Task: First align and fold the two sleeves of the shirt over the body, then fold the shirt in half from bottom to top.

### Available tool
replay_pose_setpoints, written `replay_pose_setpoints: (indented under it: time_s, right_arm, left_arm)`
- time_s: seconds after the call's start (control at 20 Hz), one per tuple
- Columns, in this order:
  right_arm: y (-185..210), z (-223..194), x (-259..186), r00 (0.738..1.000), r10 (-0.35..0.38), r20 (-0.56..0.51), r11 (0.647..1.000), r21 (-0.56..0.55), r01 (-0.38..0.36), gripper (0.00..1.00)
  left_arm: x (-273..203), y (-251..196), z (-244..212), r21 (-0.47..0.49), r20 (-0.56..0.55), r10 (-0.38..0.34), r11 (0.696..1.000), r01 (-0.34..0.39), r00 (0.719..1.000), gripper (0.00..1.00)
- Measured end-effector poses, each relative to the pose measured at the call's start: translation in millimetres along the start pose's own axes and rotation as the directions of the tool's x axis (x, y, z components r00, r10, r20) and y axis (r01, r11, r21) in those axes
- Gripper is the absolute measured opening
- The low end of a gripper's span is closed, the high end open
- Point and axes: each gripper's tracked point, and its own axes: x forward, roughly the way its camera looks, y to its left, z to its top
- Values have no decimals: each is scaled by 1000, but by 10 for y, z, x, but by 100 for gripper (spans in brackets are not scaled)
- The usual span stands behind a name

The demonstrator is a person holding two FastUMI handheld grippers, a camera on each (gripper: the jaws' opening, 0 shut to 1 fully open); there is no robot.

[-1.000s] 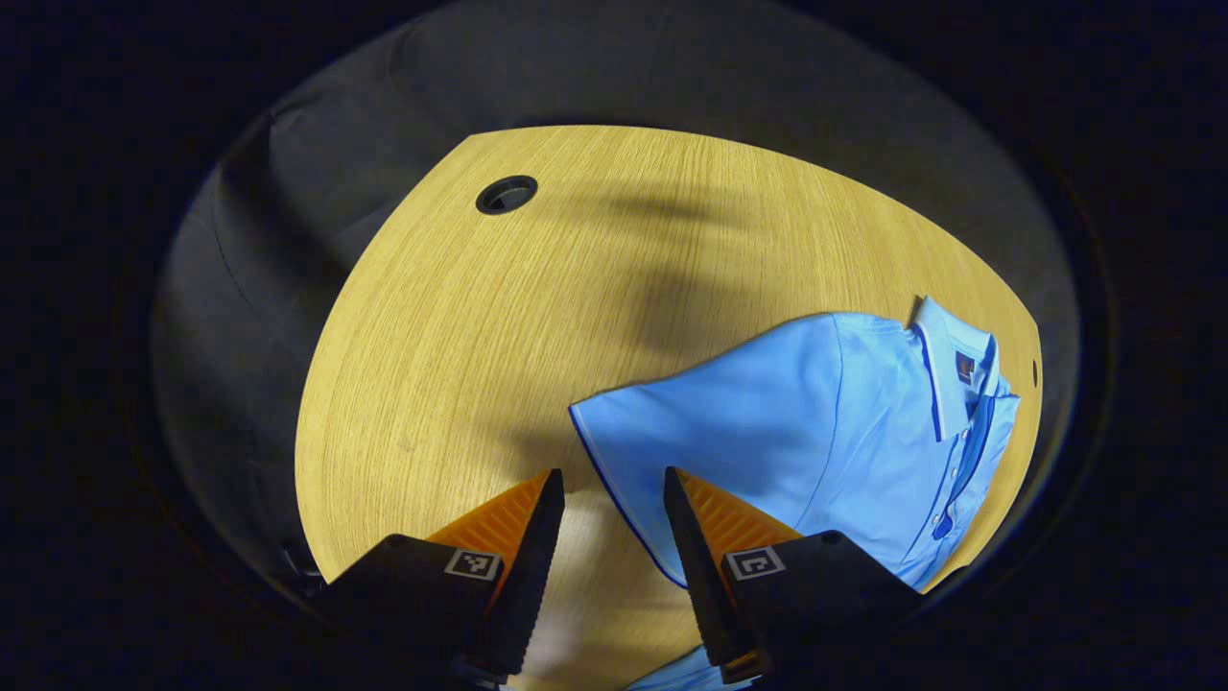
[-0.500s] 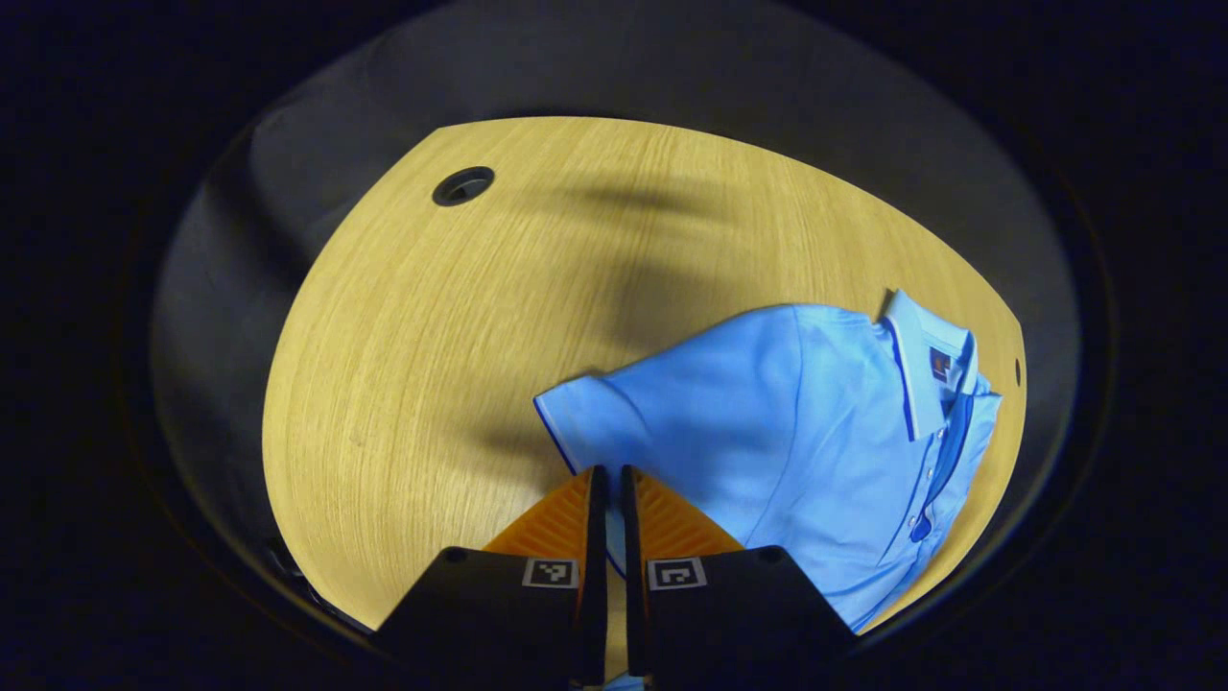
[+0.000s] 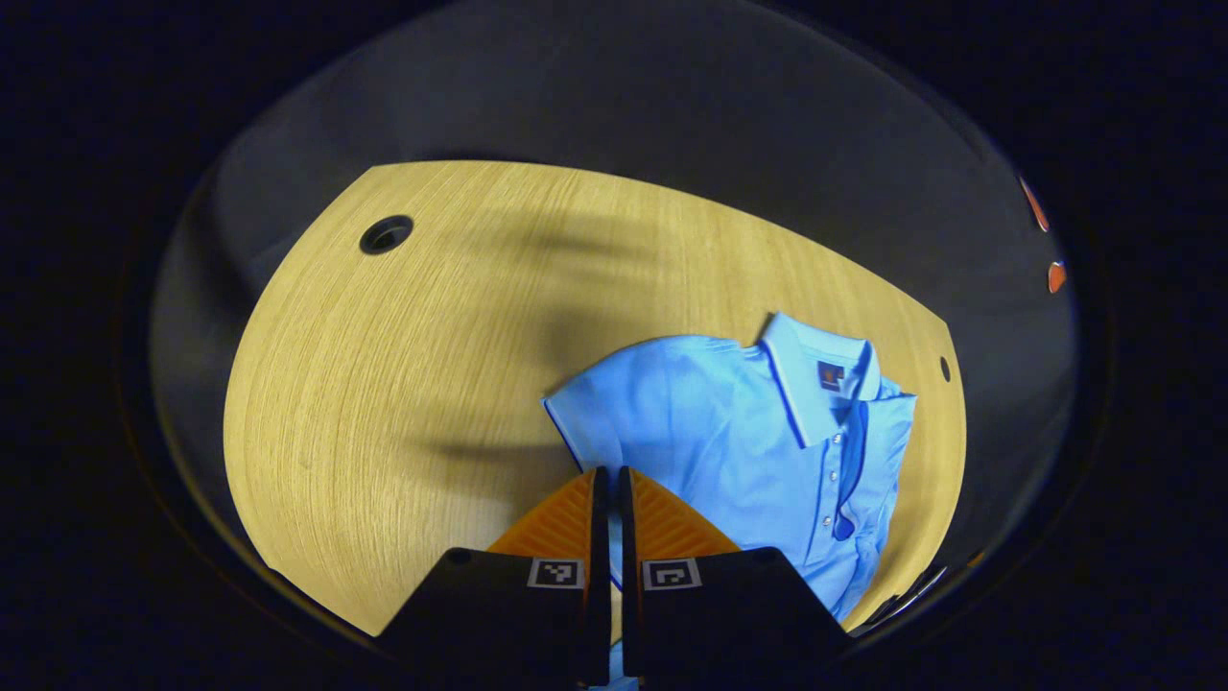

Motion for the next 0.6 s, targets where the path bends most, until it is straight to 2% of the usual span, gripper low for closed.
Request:
replay_pose_setpoints:
  time_s: [0.4,0.6]
  right_arm:
    - [-133,-28,-56,1000,-15,2,1000,0,15,99]
    - [-214,-55,-71,1000,-29,-1,1000,10,29,98]
  left_arm:
    - [-134,-648,142,110,39,-105,989,100,994,9]
    - [-70,-952,108,169,13,-125,978,121,992,9]
